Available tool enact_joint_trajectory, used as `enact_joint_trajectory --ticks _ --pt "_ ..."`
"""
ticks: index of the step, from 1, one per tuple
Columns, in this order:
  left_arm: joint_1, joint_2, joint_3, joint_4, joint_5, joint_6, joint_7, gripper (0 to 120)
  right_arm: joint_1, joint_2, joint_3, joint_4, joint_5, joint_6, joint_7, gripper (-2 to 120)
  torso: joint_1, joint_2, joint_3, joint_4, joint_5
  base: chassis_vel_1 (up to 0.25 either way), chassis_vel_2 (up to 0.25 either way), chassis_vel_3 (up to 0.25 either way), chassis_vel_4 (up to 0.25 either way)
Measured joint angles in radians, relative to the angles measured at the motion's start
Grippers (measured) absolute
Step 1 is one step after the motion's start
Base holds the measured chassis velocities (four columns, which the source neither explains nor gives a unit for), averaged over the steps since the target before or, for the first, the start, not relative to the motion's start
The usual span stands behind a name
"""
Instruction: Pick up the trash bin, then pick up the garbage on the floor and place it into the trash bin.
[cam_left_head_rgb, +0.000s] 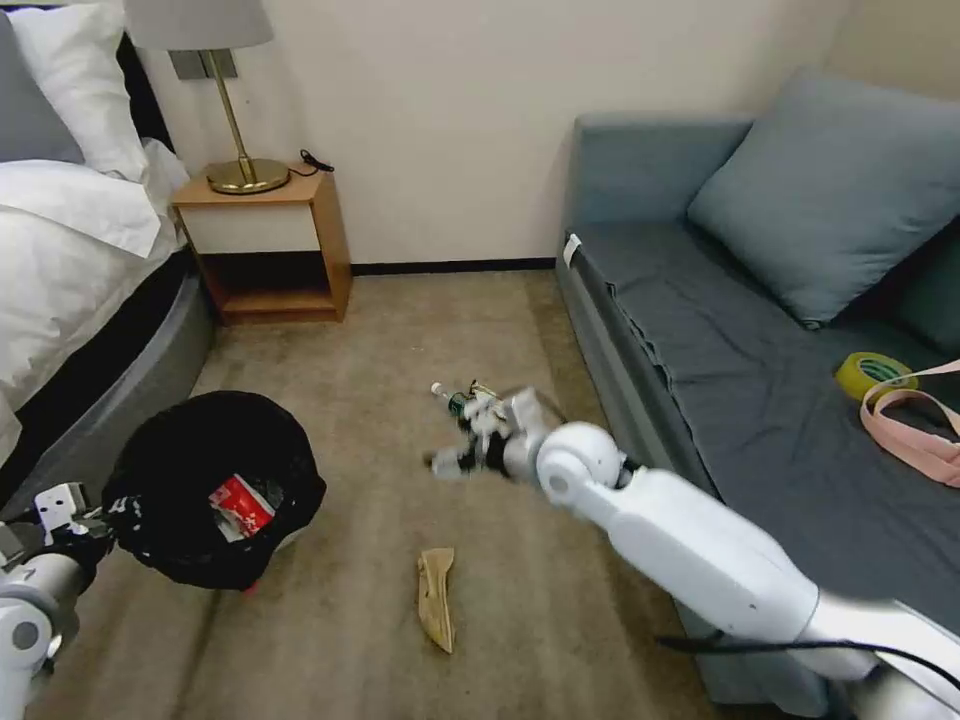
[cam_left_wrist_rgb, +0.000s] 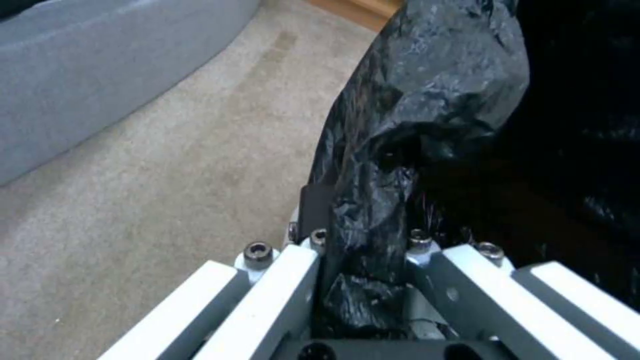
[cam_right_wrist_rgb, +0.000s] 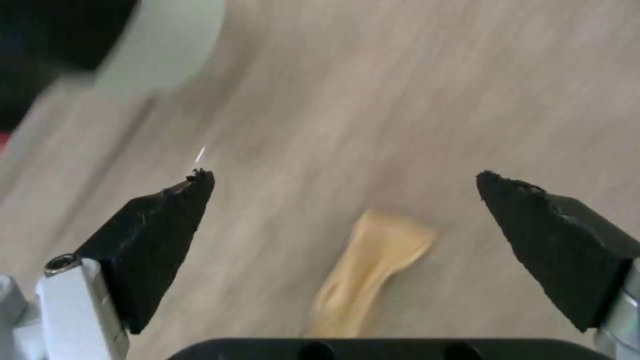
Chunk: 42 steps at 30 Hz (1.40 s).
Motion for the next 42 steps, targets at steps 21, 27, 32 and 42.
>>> enact_joint_trajectory --ticks 21,27,32,42 --pt "0.010 0.001 -0.016 0.029 0.001 -0.018 0.021 2 0.016 0.215 -0.235 -0.344 -0.030 0.007 0.084 100 0.000 0.000 0.000 0.0001 -0.0003 0.000 0.000 0.000 0.000" --pt "0.006 0.006 -0.011 0.034 0.001 -0.021 0.024 2 0.000 0.245 -0.234 -0.431 -0.114 0.008 0.047 100 0.000 0.000 0.000 0.0000 -0.0002 0.000 0.000 0.000 0.000" --pt "0.007 0.011 -0.012 0.039 0.001 -0.024 0.027 2 -0.012 0.261 -0.230 -0.479 -0.169 0.009 0.014 100 0.000 0.000 0.000 0.0000 -0.0001 0.000 0.000 0.000 0.000" --pt "0.005 0.011 -0.018 0.059 0.002 -0.034 0.037 2 -0.028 0.273 -0.217 -0.523 -0.227 0.010 -0.031 80 0.000 0.000 0.000 0.0000 -0.0001 0.000 0.000 0.000 0.000"
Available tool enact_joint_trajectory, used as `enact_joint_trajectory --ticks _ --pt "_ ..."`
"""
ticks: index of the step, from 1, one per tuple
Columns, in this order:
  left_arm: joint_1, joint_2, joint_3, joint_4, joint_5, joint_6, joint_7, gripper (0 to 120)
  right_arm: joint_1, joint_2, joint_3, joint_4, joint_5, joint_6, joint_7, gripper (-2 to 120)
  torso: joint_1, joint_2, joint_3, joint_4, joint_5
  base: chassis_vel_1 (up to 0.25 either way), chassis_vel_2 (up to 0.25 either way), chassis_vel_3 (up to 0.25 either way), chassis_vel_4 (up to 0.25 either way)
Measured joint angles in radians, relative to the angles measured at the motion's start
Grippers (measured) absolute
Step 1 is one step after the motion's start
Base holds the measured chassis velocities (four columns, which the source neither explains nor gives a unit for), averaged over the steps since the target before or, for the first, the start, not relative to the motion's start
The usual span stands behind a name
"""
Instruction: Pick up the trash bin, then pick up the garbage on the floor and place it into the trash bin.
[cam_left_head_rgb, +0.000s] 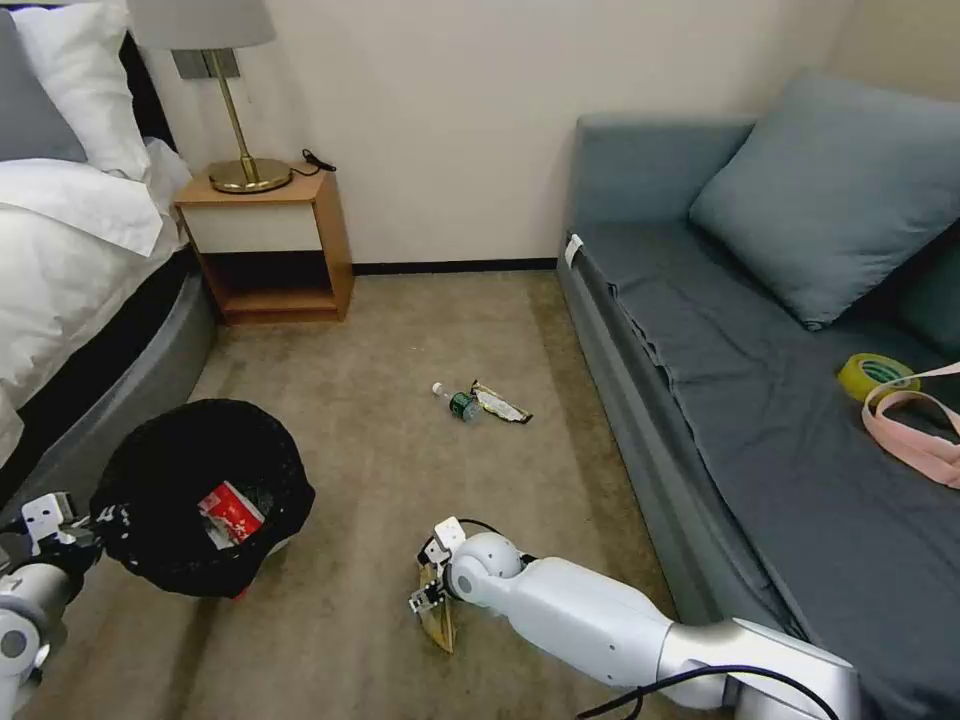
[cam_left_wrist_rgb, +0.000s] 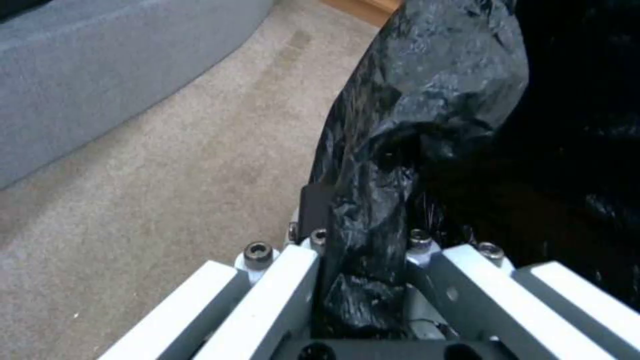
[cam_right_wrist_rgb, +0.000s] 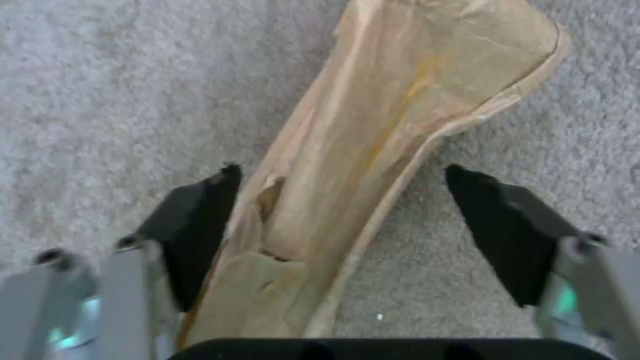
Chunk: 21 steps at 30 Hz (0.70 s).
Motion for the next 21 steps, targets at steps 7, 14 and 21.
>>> enact_joint_trajectory --ticks 7,14,21 --pt "-0.004 -0.002 0.002 0.007 0.001 -0.003 0.002 2 0.000 -0.002 0.002 -0.007 -0.010 0.001 -0.020 51 0.000 0.000 0.000 0.0000 0.0000 0.000 0.000 0.000 0.000" --pt "-0.006 -0.002 0.005 0.005 -0.004 -0.003 0.002 2 -0.004 -0.002 0.009 -0.010 -0.021 0.015 -0.023 29 0.000 0.000 0.000 0.0000 0.0000 0.000 0.000 0.000 0.000" --pt "-0.009 -0.001 0.007 0.009 -0.029 0.001 -0.001 2 0.014 -0.029 0.044 0.023 -0.067 0.067 -0.023 1 0.000 0.000 0.000 0.0000 0.0001 0.000 0.000 0.000 0.000"
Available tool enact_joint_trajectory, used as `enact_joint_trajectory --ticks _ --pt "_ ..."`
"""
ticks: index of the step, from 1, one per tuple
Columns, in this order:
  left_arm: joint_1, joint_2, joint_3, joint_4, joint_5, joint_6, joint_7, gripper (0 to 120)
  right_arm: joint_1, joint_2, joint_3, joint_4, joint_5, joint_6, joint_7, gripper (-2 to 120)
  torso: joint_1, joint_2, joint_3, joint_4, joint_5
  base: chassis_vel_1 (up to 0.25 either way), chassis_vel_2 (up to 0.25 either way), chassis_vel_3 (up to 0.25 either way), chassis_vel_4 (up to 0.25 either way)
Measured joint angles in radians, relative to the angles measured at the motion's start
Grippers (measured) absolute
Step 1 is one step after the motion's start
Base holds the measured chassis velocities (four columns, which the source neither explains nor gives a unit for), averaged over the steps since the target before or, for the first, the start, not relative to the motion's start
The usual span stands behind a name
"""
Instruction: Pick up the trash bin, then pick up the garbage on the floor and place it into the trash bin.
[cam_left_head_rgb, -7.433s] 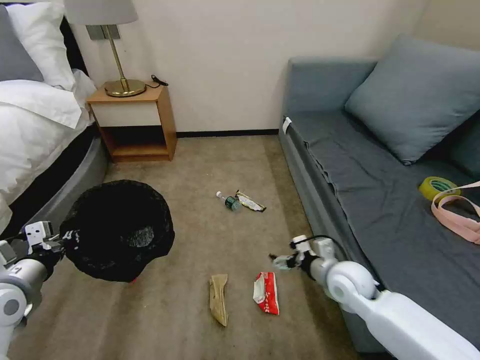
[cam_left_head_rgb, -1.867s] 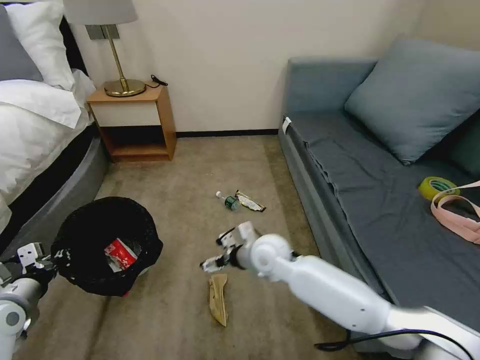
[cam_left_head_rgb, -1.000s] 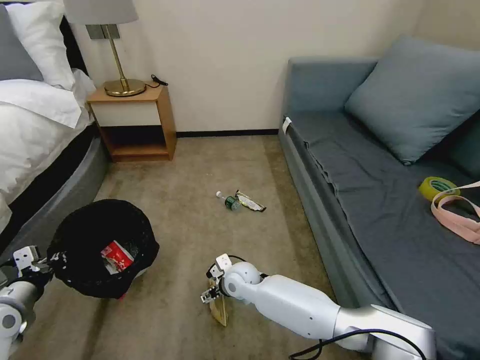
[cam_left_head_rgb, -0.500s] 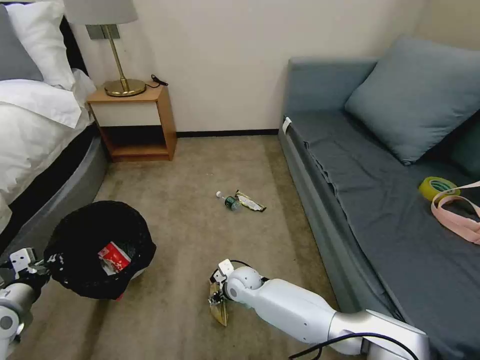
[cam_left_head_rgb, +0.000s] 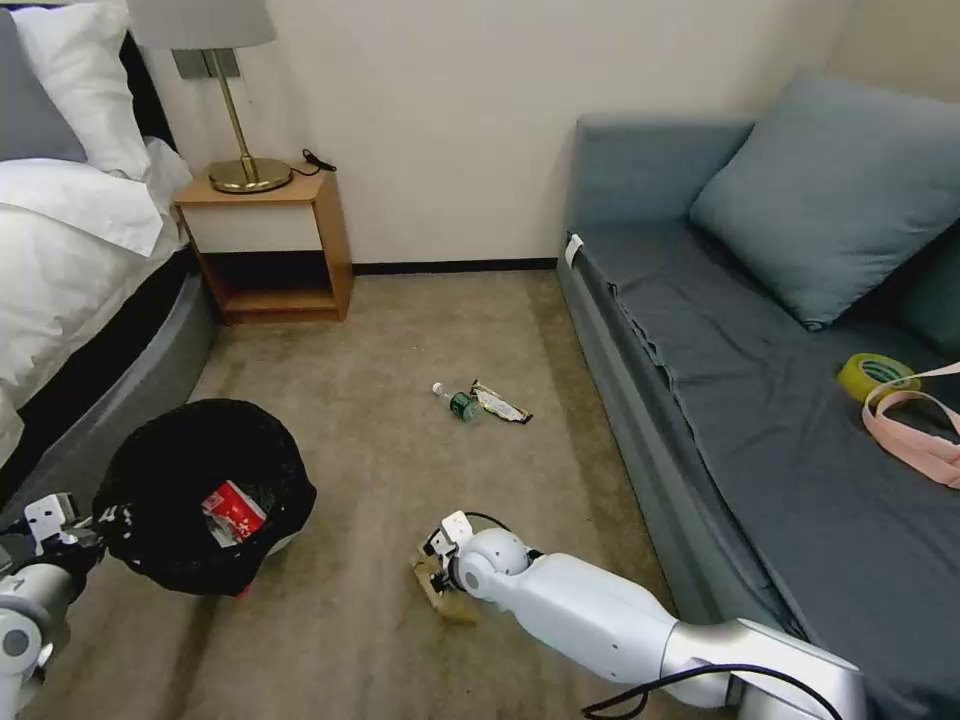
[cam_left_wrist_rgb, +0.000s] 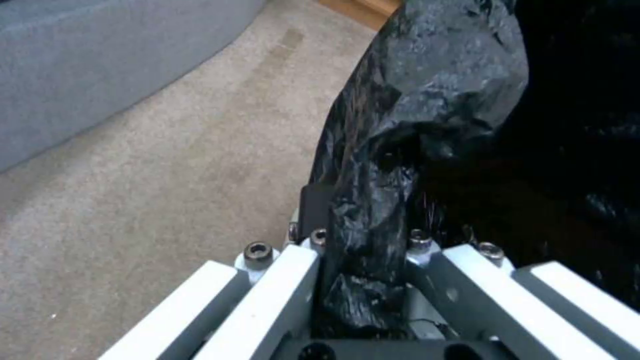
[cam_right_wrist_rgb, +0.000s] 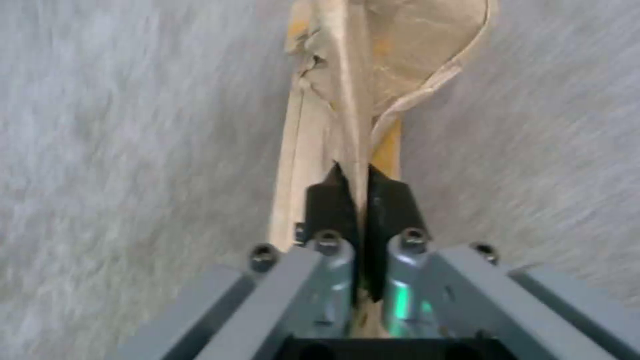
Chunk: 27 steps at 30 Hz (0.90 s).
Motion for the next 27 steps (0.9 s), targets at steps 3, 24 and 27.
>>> enact_joint_trajectory --ticks 3,24,27 --pt "0.003 -0.001 0.000 0.000 -0.003 0.000 0.000 2 0.005 -0.010 0.036 0.022 -0.018 0.015 0.011 0 0.000 0.000 0.000 0.0001 -0.0001 0.000 0.000 0.000 0.000" --pt "0.010 -0.007 0.045 -0.023 0.016 0.002 0.004 2 0.070 -0.086 0.259 0.322 -0.265 0.627 -0.019 0 0.000 0.000 0.000 -0.0002 0.0000 0.000 0.000 0.000 0.000" --pt "0.007 -0.012 0.058 -0.023 0.022 0.002 0.005 2 0.109 -0.073 0.211 0.386 -0.215 0.710 -0.054 0 0.000 0.000 0.000 0.0000 -0.0002 0.000 0.000 0.000 0.000"
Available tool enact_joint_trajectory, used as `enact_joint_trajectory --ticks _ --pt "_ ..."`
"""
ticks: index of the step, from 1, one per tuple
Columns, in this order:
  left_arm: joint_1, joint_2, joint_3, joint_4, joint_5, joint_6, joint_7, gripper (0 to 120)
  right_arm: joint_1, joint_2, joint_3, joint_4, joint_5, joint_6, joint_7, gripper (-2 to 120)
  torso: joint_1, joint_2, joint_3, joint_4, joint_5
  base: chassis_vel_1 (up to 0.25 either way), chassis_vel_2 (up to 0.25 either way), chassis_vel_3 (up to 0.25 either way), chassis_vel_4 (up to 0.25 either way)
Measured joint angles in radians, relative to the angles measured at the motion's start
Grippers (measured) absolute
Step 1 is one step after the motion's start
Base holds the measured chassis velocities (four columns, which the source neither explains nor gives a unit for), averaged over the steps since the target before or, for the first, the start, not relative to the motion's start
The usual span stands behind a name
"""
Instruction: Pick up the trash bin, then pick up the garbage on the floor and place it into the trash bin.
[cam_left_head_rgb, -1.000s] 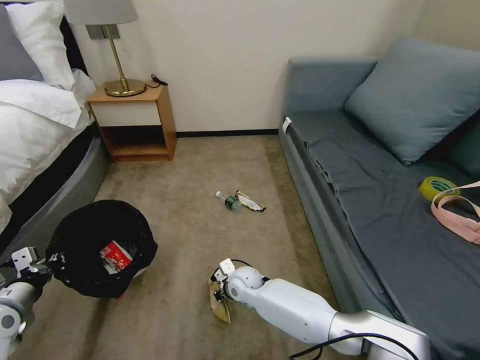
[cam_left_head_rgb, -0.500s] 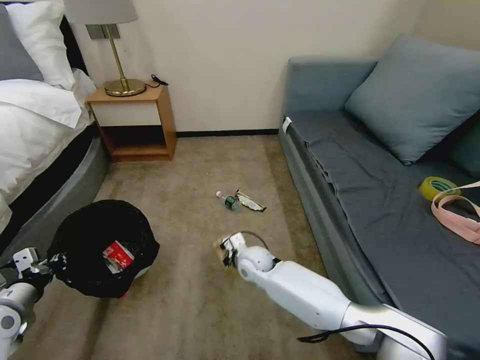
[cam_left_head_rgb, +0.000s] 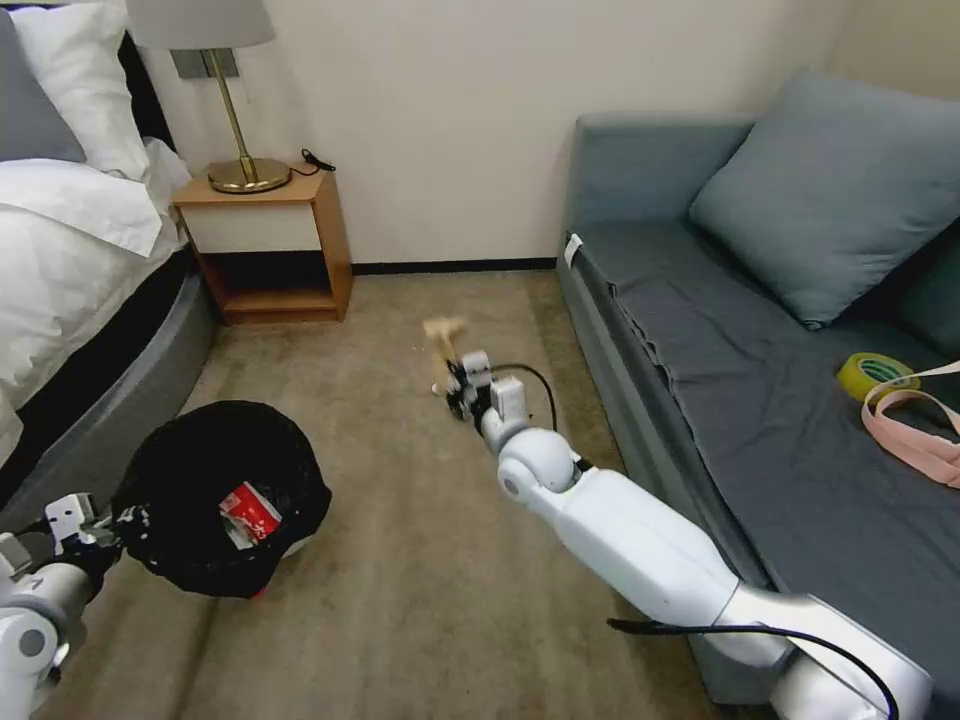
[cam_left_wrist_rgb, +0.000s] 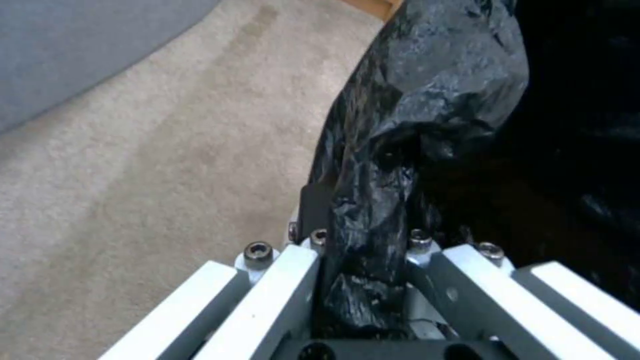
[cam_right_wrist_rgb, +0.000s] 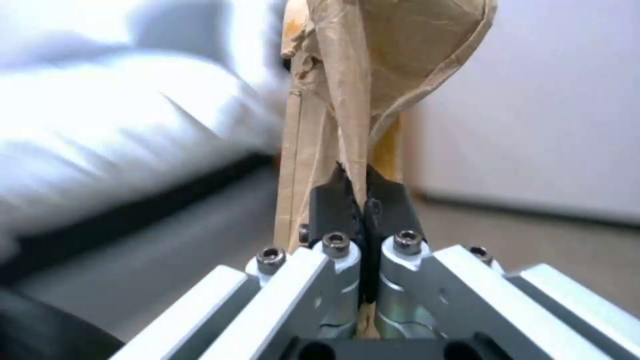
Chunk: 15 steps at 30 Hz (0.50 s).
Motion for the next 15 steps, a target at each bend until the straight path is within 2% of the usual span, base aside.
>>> enact_joint_trajectory --ticks 3,6,15 --pt "-0.001 -0.003 0.008 -0.004 0.003 0.000 -0.001 2 0.037 0.014 -0.056 0.043 0.039 0.050 -0.039 0 0.000 0.000 0.000 0.0003 0.0000 0.000 0.000 0.000 0.000" --pt "0.001 -0.006 0.021 -0.013 0.003 0.002 -0.002 2 0.090 0.030 -0.141 0.074 0.056 0.110 -0.129 0 0.000 0.000 0.000 0.0002 0.0000 0.000 0.000 0.000 0.000" --pt "0.000 -0.003 0.043 -0.017 0.000 0.003 -0.005 2 0.245 0.054 -0.352 0.111 0.135 0.106 -0.232 0 0.000 0.000 0.000 0.0002 0.0000 0.000 0.000 0.000 0.000"
